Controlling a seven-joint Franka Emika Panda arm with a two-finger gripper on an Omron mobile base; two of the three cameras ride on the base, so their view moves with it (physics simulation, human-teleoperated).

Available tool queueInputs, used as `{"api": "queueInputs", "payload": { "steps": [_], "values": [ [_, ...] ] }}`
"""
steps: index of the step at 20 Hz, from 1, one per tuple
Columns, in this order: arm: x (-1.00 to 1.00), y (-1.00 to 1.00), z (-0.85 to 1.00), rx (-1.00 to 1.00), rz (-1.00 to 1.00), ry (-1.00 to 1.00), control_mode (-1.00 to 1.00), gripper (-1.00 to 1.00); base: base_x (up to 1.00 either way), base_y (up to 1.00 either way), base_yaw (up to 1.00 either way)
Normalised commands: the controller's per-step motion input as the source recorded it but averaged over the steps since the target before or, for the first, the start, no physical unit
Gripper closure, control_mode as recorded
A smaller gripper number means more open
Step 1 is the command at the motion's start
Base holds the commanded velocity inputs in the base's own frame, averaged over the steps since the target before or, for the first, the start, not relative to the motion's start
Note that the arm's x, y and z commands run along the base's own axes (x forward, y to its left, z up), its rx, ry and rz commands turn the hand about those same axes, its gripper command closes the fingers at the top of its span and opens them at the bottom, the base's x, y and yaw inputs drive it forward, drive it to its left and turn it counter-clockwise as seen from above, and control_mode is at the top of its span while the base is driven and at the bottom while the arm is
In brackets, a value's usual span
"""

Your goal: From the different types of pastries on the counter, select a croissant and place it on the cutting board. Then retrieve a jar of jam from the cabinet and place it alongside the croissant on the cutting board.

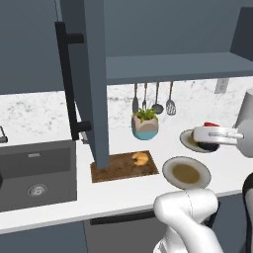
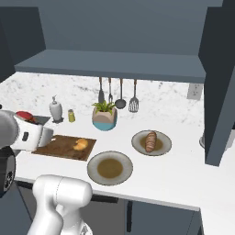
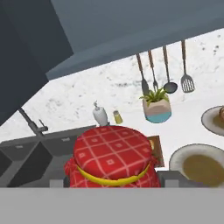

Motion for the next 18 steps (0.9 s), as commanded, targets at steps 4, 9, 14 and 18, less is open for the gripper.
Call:
{"api": "queueInputs", "payload": {
  "steps": [4, 9, 14, 18],
  "values": [
    [0.20, 0.22, -1.00, 0.25, 0.20, 0.00, -1.00, 1.00, 0.00, 0.00, 0.00],
    [0.47, 0.27, -1.00, 0.14, 0.17, 0.01, -1.00, 1.00, 0.00, 0.00, 0.00],
    [0.64, 0.37, -1.00, 0.00, 0.12, 0.00, -1.00, 1.00, 0.00, 0.00, 0.00],
    [0.63, 0.42, -1.00, -0.01, 0.08, -0.05, -1.00, 1.00, 0.00, 0.00, 0.00]
  ]
}}
